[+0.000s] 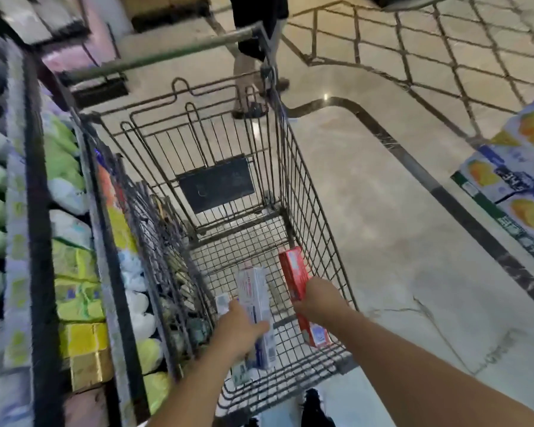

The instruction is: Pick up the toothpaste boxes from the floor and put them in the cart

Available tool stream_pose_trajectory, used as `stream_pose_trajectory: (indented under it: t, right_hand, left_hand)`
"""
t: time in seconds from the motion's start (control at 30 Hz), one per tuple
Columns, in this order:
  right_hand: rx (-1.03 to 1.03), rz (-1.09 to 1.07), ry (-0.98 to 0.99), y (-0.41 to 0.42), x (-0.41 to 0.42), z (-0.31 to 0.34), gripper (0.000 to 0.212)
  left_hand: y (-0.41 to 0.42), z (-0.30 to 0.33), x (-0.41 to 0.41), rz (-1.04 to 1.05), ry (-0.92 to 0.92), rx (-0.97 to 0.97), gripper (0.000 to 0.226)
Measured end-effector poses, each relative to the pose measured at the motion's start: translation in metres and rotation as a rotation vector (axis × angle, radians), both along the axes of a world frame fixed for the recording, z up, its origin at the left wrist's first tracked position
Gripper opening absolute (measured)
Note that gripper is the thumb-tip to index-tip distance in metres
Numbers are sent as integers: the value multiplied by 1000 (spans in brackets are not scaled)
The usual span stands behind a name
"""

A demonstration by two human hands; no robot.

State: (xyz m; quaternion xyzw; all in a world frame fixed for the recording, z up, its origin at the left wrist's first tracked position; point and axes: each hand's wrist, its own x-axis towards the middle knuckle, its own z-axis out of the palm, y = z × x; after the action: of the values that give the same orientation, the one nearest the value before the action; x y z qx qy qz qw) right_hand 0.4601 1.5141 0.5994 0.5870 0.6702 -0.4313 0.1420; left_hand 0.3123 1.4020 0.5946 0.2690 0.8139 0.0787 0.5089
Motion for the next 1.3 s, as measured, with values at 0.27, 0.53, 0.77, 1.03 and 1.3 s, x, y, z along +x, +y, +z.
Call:
stream_pose_trajectory:
  t: [0.27, 0.53, 0.77, 1.03, 1.3]
  right_hand:
    - [-115, 130, -54, 7, -12, -134, 22]
    - [-202, 243, -101, -11, -29, -201, 24]
    - [-186, 328, -130, -26, -34, -220, 16]
    - [-235, 366, -116, -36, -36, -203, 21]
    - [-239, 465, -117, -24, -26, -128, 22]
  left_hand:
    - [17, -121, 10, 10, -78, -147, 60]
    - [6, -185, 17, -55, -40, -165, 42]
    - [-3, -212, 17, 22, 56, -157, 22]
    - [-5, -198, 11, 34, 67, -156, 20]
    - [-15, -126, -11, -117, -14, -185, 32]
